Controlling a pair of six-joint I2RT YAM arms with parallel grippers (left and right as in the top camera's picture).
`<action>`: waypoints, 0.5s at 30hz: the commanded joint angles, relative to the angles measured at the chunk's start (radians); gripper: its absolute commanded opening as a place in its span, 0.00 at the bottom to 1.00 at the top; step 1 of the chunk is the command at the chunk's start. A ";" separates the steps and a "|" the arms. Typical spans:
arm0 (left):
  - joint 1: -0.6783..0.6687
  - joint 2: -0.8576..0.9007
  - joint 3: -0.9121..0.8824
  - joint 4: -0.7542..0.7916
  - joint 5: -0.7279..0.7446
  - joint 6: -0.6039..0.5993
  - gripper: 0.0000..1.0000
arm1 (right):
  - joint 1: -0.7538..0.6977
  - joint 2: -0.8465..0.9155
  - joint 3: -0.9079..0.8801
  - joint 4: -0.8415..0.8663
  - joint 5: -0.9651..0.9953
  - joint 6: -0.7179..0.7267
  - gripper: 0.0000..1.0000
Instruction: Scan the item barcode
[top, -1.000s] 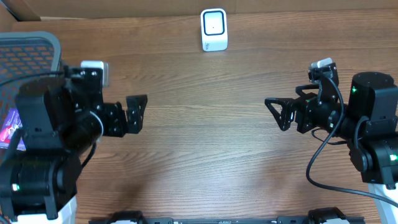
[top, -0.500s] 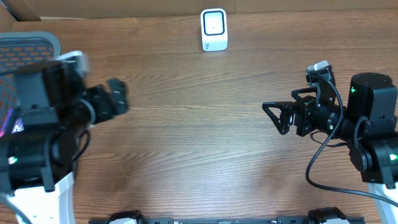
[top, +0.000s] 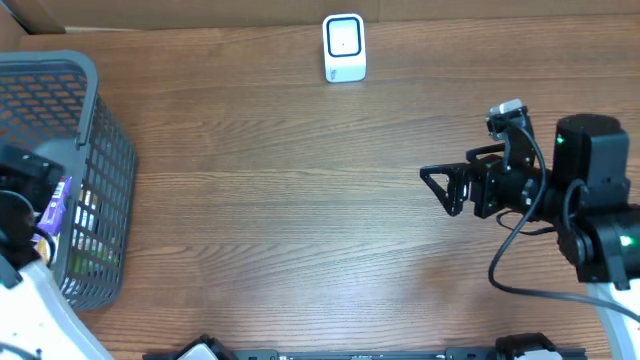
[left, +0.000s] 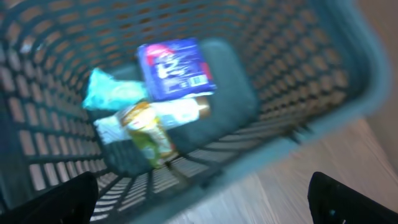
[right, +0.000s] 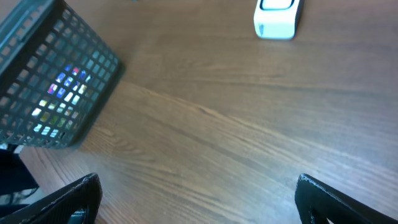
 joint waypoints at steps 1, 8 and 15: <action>0.044 0.063 0.019 -0.026 -0.027 -0.047 1.00 | -0.006 0.027 0.029 -0.008 -0.005 -0.009 1.00; 0.103 0.159 -0.053 -0.056 -0.064 -0.140 1.00 | -0.006 0.093 0.029 -0.028 -0.006 -0.009 1.00; 0.122 0.163 -0.310 0.144 -0.061 -0.131 1.00 | -0.006 0.111 0.029 -0.028 -0.005 -0.009 1.00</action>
